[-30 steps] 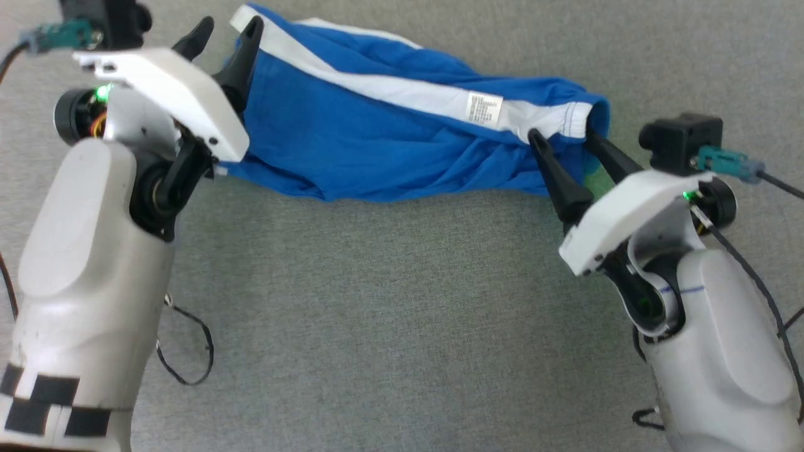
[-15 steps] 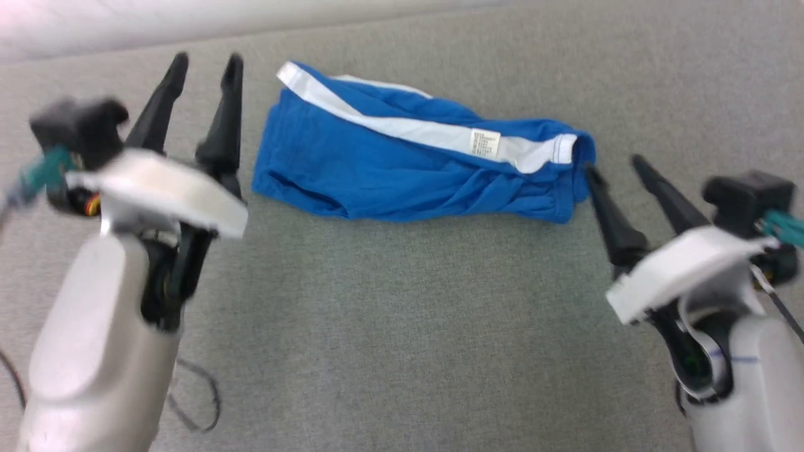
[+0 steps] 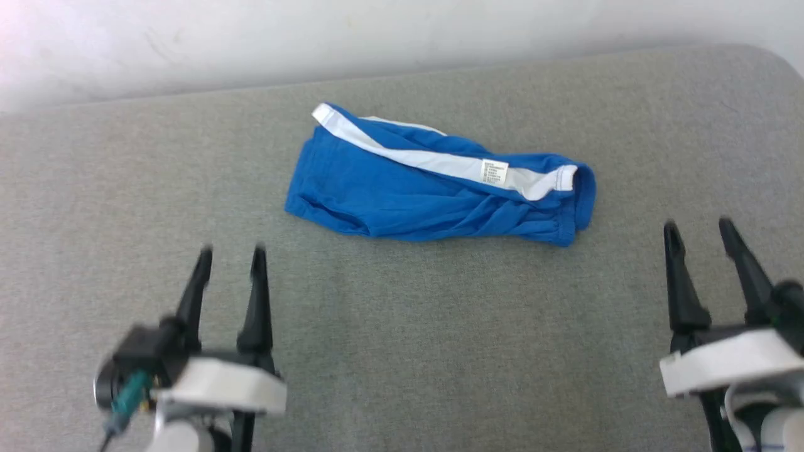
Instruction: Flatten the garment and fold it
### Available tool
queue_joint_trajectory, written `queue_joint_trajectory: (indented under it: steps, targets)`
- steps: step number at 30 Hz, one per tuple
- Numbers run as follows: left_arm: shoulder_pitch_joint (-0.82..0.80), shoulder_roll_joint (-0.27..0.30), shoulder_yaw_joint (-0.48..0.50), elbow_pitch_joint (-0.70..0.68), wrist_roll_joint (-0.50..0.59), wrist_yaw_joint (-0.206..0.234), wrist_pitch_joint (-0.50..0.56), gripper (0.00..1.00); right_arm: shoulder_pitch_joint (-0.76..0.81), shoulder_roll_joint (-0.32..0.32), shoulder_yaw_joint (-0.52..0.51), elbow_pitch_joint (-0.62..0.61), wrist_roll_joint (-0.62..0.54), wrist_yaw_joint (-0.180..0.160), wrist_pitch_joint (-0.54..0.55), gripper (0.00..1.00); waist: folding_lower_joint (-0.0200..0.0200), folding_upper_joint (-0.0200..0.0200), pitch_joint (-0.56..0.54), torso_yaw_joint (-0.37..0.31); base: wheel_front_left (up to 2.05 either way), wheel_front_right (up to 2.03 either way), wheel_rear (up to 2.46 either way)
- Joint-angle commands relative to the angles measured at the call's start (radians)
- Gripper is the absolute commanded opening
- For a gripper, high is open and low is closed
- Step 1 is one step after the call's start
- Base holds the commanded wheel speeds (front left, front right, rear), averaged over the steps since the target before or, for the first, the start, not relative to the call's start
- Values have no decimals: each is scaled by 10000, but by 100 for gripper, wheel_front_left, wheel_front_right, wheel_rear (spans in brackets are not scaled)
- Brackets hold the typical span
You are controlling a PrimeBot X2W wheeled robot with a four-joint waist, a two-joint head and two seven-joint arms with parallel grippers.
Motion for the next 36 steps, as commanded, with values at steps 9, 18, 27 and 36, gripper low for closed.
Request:
queue_joint_trajectory:
  steps: [9, 18, 27, 36]
  targets:
    - [1299, -425, 570, 1, 51, -10, -128, 100, 830, -18, -187, 651, 107, -9, -826, 100, 3, 0, -516, 345, 0, 0, 0]
    - [-1217, 388, -19, 252, -211, -1139, 2212, 100, 454, -18, -135, 622, 41, -9, -839, 100, 3, 0, -2, 297, 0, 0, 0]
    - [-4137, 566, -462, 1523, -1188, -1732, 5834, 100, 80, -18, 5, 888, 253, -9, -1026, 100, 3, 0, 657, -49, 0, 0, 0]
    - [-5719, 672, -460, 2697, -2101, -1356, 8865, 100, -320, -18, 132, 1365, 497, -9, -1393, 100, 3, 0, 1352, -656, 0, 0, 0]
